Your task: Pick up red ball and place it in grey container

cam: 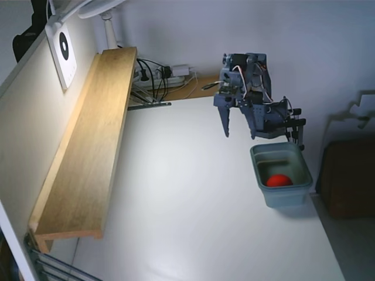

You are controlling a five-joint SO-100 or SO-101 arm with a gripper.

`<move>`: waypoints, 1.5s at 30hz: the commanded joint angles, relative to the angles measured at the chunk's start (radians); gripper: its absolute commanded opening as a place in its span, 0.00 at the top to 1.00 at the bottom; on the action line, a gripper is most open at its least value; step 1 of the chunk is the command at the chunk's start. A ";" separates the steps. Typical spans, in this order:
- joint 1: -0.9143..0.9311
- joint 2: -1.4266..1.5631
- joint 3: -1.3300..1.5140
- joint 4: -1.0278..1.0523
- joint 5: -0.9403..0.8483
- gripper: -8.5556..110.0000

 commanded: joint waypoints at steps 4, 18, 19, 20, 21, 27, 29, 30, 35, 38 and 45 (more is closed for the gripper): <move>0.132 0.143 0.065 0.014 0.003 0.71; 0.471 0.350 0.255 0.017 0.003 0.78; 0.499 0.367 0.270 0.018 0.003 0.79; 0.518 0.378 0.281 0.018 0.003 0.80; 0.546 0.396 0.297 0.018 0.003 0.80; 0.691 0.484 0.378 0.020 0.003 0.84; 0.735 0.511 0.403 0.020 0.003 0.85; 0.761 0.527 0.417 0.020 0.003 0.85; 0.868 0.592 0.477 0.021 0.003 0.88; 0.931 0.631 0.513 0.022 0.003 0.89; 1.055 0.707 0.582 0.023 0.003 0.92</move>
